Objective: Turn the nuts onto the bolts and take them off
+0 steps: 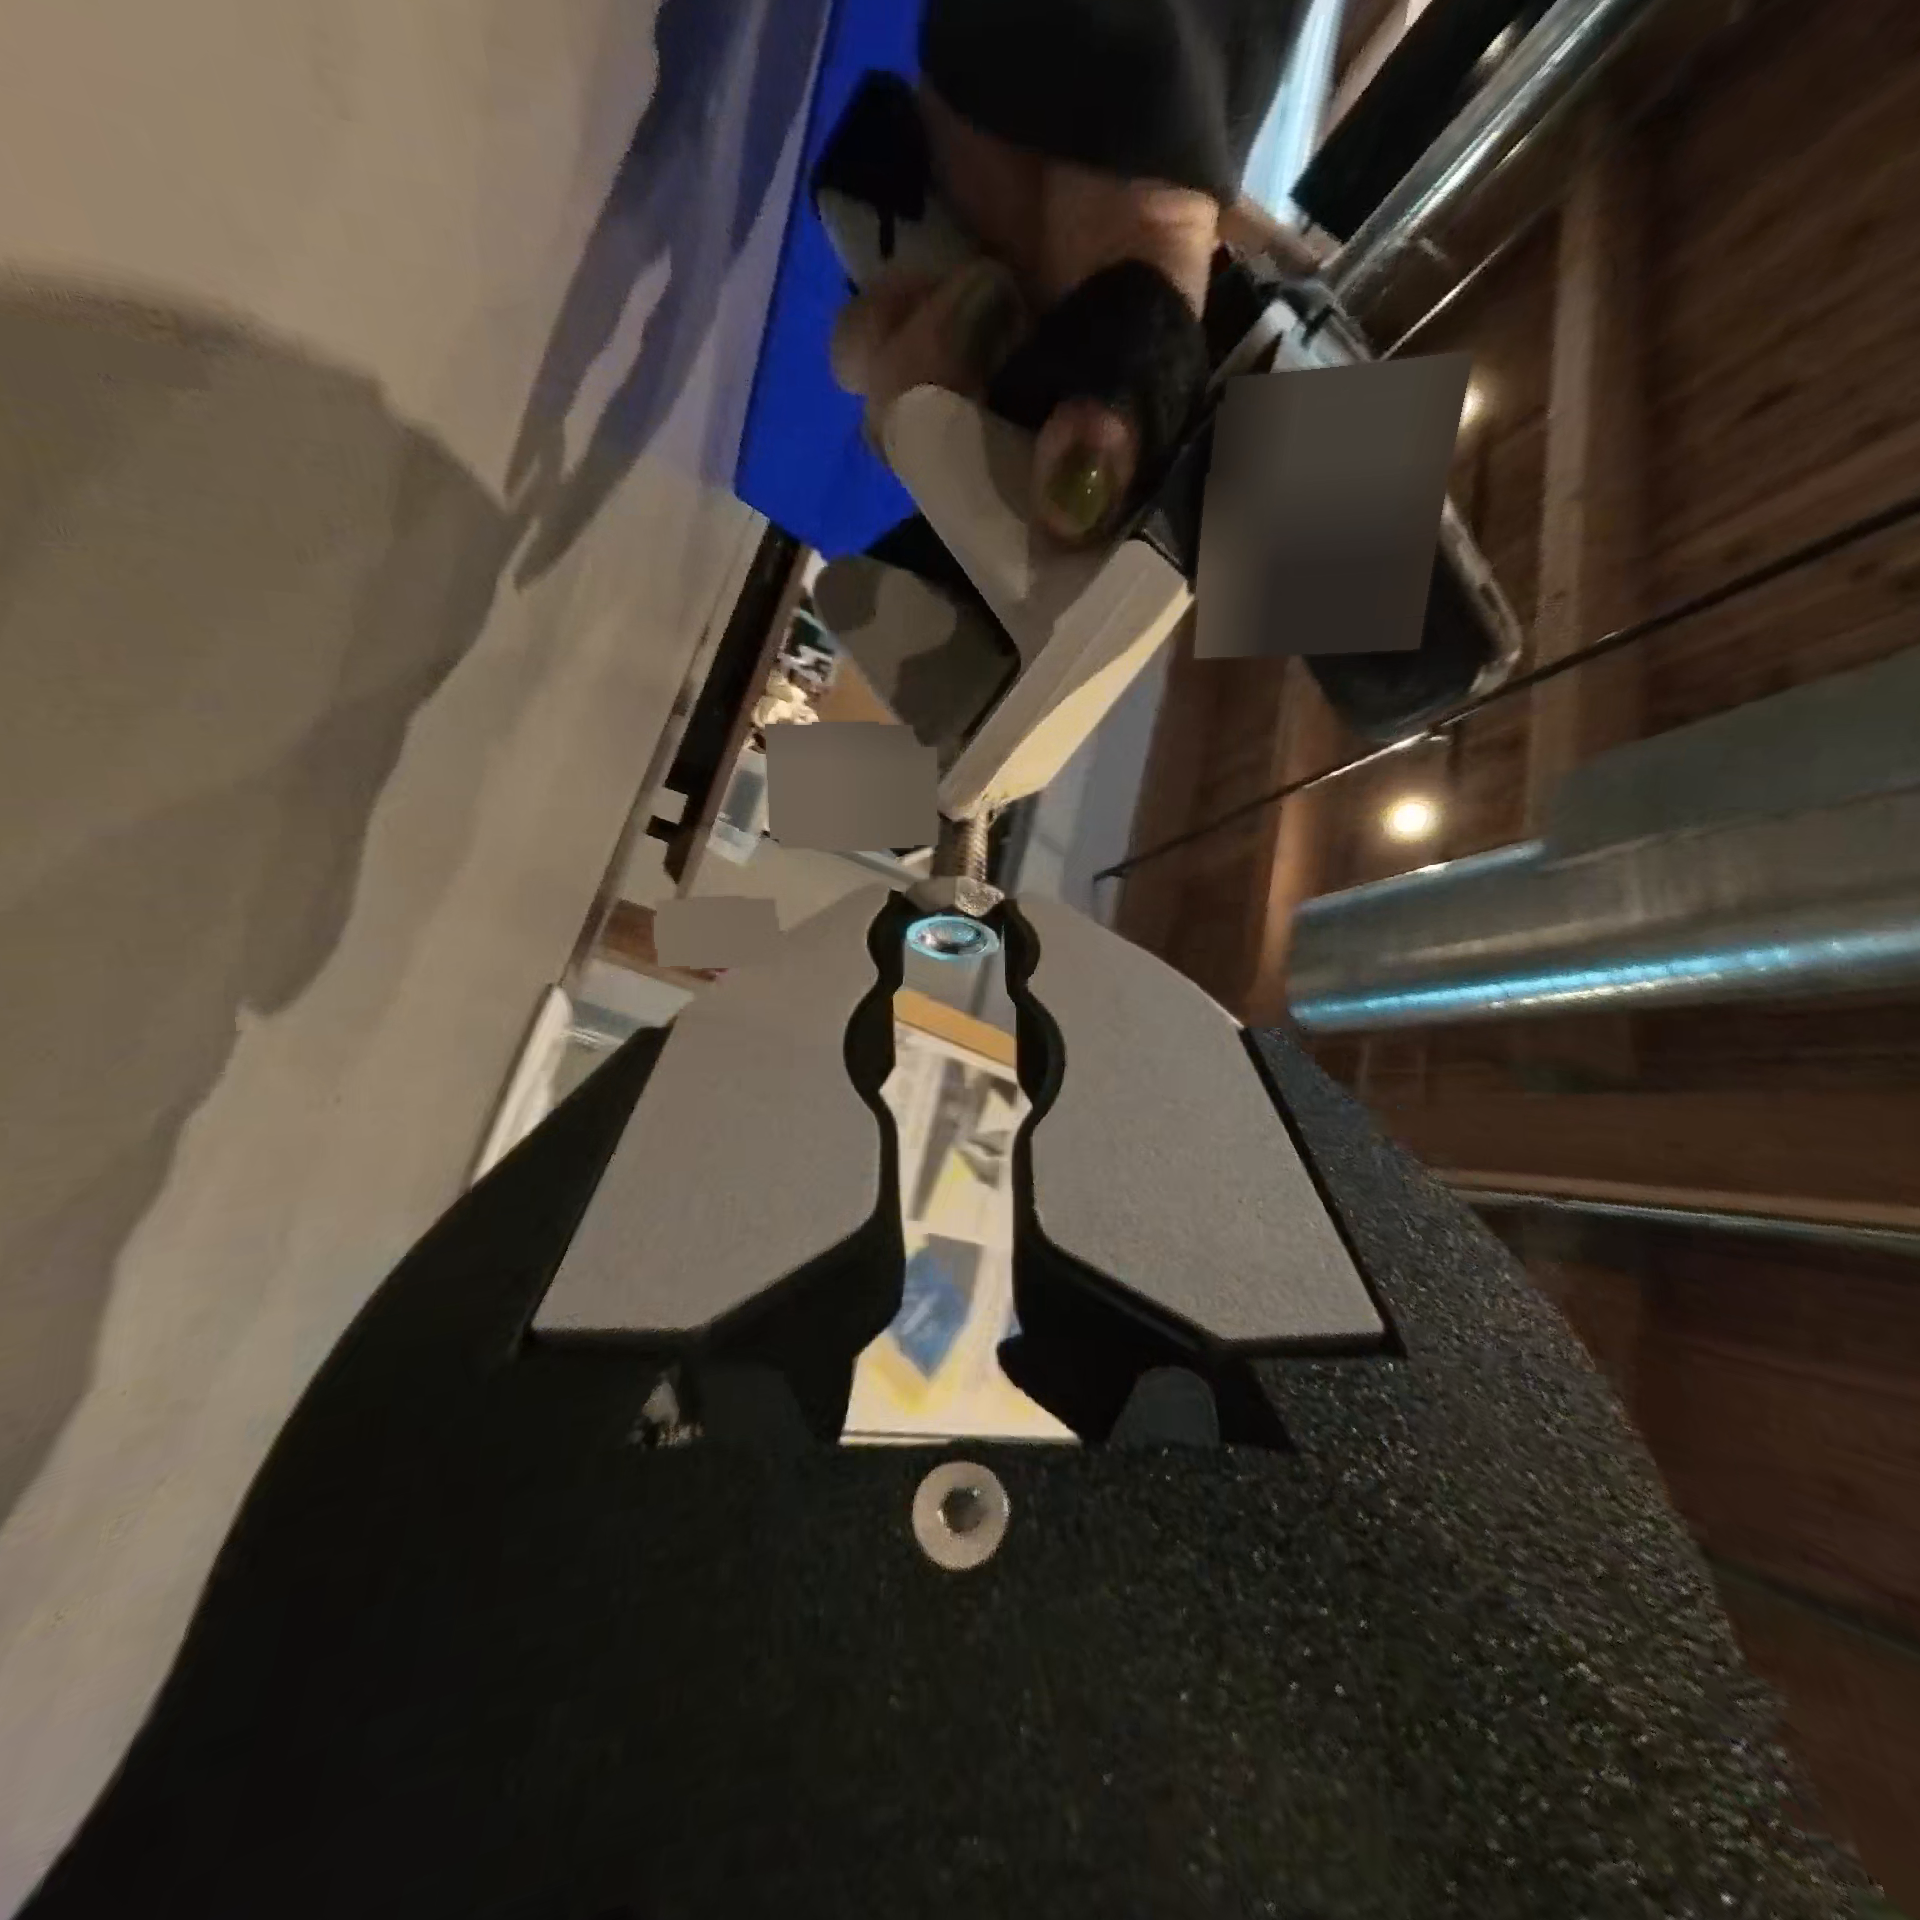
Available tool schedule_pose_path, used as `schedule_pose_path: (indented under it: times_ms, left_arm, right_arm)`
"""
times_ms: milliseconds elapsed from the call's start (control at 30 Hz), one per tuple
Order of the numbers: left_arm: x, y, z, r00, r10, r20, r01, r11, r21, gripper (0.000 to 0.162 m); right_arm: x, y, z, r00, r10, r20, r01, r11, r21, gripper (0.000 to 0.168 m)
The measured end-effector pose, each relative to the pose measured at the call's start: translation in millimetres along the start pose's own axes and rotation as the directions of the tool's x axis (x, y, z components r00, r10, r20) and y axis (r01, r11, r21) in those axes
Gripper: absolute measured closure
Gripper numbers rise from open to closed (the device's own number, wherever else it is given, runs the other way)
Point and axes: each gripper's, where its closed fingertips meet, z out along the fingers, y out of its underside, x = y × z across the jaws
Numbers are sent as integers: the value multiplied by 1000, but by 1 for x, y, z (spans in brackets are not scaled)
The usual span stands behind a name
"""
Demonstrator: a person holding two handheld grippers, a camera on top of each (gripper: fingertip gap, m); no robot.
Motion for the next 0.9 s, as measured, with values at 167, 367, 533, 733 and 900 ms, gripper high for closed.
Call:
schedule_pose_path:
  times_ms: [167,367,533,733,900]
  left_arm:
    - [-10,1,0,998,-3,58,3,1000,9,145]
    - [-21,-6,-4,981,87,171,-94,995,34,145]
    - [-22,-13,-4,948,212,239,-225,974,27,145]
    - [-22,-16,-2,907,303,292,-314,949,-8,145]
    - [-22,-12,1,895,336,293,-339,940,-44,145]
  right_arm:
    - [-5,11,6,890,443,107,-445,896,-11,138]
    - [-9,11,1,192,894,404,-962,254,-104,127]
    - [-7,8,2,-487,713,505,-872,-359,-334,135]
    - [0,8,1,-772,393,499,-621,-633,-462,142]
    - [-6,13,3,-865,233,443,-463,-710,-531,148]
